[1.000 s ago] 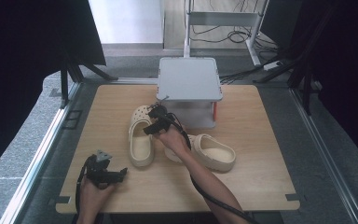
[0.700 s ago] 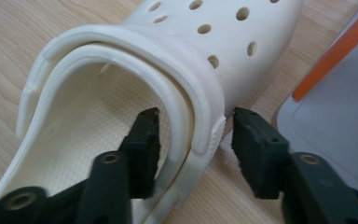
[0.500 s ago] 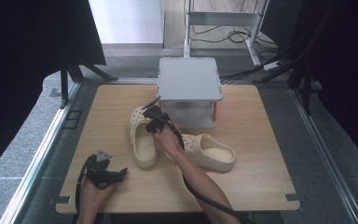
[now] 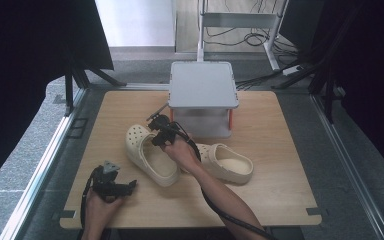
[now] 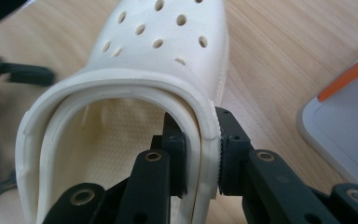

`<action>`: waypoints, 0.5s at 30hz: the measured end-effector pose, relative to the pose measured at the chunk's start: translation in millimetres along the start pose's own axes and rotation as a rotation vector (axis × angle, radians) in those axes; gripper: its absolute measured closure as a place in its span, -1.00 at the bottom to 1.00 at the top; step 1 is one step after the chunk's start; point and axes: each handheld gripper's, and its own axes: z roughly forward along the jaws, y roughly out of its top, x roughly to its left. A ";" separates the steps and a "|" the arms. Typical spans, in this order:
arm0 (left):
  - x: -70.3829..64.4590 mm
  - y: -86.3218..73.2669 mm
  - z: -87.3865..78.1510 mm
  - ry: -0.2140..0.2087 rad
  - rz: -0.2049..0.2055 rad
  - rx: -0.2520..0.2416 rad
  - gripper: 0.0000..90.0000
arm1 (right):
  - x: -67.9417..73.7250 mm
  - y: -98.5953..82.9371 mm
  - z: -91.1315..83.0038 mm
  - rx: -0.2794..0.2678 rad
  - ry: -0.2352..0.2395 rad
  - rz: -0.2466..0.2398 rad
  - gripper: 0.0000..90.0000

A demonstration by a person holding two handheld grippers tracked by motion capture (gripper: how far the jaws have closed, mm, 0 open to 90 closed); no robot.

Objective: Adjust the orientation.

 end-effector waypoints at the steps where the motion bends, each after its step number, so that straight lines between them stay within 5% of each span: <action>1: 0.4 -0.1 -0.4 -0.001 0.003 0.003 -1.00 | 2.3 -0.9 -5.3 -0.006 0.007 -0.007 0.70; 15: 1.4 -1.0 -1.3 0.002 0.002 0.003 -1.00 | 14.6 -57.6 -64.6 -0.044 0.117 -0.122 0.70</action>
